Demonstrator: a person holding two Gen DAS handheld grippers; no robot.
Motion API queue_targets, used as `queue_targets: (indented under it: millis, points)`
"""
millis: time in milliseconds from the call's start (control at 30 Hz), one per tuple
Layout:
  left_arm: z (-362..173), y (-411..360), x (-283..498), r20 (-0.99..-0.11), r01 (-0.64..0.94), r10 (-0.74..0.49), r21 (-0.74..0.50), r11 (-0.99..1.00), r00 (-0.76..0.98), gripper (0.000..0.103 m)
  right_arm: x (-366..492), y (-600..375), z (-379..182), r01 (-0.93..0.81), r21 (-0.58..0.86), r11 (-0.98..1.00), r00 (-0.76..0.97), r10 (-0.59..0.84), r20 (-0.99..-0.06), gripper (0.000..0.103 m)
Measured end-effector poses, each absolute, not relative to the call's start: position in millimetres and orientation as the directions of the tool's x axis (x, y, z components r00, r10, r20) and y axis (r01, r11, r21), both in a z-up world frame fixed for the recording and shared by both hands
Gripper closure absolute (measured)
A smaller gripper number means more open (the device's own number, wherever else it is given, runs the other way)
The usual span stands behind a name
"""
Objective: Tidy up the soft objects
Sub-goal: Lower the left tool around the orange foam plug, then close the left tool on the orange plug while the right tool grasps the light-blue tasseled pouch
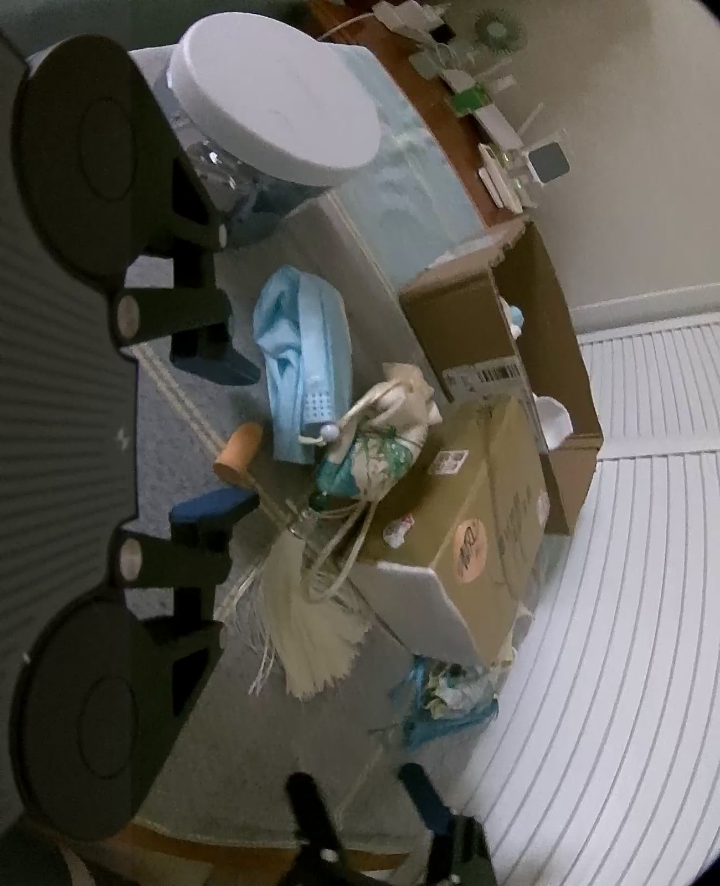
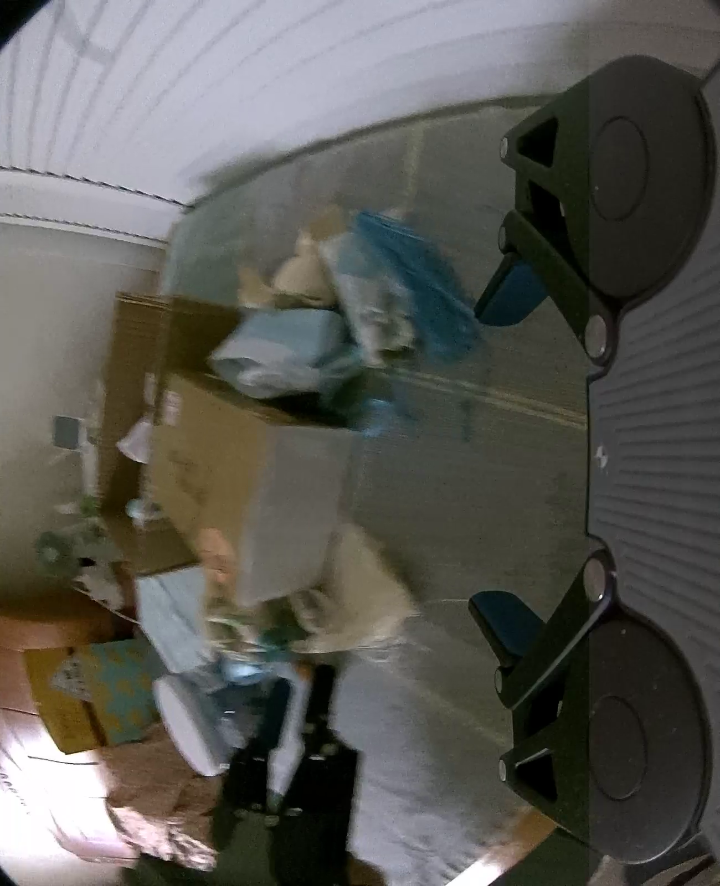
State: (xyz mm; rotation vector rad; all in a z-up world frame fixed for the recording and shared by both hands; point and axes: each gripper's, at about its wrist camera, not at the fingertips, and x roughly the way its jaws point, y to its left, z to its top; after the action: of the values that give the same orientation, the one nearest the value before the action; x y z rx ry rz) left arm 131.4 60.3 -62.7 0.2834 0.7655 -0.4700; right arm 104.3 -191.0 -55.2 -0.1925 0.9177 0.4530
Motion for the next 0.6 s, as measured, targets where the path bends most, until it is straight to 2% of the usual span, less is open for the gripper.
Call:
queue_targets:
  millis: [100, 467, 600]
  points:
    - [-62.7, 59.9, 134.1, -0.721, 0.511, -0.316, 0.061, 0.857, 0.616, 0.063, 96.9, -182.9, -63.4, -0.483, -0.044, 0.875, 0.538, 0.256, -0.803, 0.000]
    - [-59.0, 57.2, 131.9, -0.759, 0.592, -0.406, -0.033, 0.805, 0.509, 0.065, 96.9, -183.5, -63.8, -0.476, -0.032, 0.879, 0.549, 0.269, -0.792, 0.000]
    - [-57.8, 57.1, 127.0, -0.769, 0.618, -0.399, -0.005, 0.786, 0.500, 0.063, 97.9, -183.2, -64.3, -0.476, -0.032, 0.879, 0.552, 0.271, -0.788, 0.000]
